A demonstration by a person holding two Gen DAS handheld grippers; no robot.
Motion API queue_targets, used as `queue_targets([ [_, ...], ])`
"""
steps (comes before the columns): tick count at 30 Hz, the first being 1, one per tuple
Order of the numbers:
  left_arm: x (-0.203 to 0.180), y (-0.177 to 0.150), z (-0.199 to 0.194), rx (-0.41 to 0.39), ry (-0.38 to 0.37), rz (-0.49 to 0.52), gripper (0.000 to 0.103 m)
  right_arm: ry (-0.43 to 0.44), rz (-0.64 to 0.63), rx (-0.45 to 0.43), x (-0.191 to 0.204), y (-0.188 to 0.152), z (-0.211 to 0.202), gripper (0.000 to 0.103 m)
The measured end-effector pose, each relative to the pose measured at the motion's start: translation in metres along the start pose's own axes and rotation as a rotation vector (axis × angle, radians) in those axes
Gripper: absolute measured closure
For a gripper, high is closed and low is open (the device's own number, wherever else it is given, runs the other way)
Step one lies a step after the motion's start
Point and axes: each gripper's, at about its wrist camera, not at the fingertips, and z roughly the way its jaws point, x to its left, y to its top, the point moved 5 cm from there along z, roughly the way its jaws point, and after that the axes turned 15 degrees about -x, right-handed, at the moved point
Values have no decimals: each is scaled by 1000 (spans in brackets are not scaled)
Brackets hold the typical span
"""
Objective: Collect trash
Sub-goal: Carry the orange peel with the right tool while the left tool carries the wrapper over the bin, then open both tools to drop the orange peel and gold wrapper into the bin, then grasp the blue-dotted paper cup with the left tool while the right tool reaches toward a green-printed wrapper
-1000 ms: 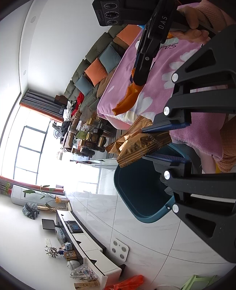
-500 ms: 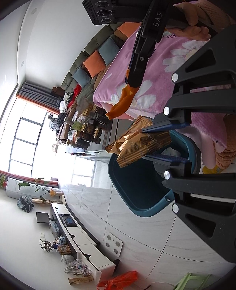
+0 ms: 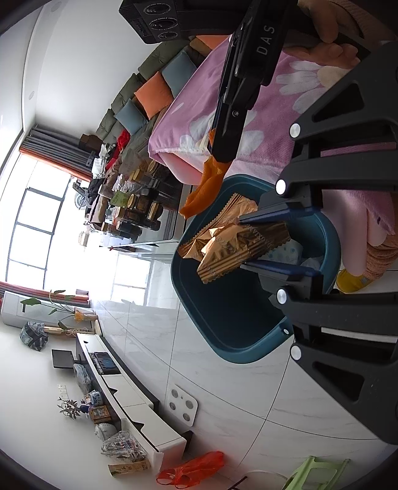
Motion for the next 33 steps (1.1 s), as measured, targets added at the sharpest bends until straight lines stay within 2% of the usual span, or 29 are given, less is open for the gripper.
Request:
queue_targets([
  [11, 6, -10, 32, 45, 18, -12, 78, -36, 23, 73, -3, -7, 31, 88],
  [21, 16, -19, 59, 83, 34, -67, 71, -46, 47, 64, -9, -4, 31, 81],
  [28, 3, -11, 36, 11, 26, -23, 59, -34, 48, 16, -15, -3, -1, 81],
  [33, -31, 2, 8, -69, -45, 46, 49, -31, -2, -61, -14, 1, -47, 76],
])
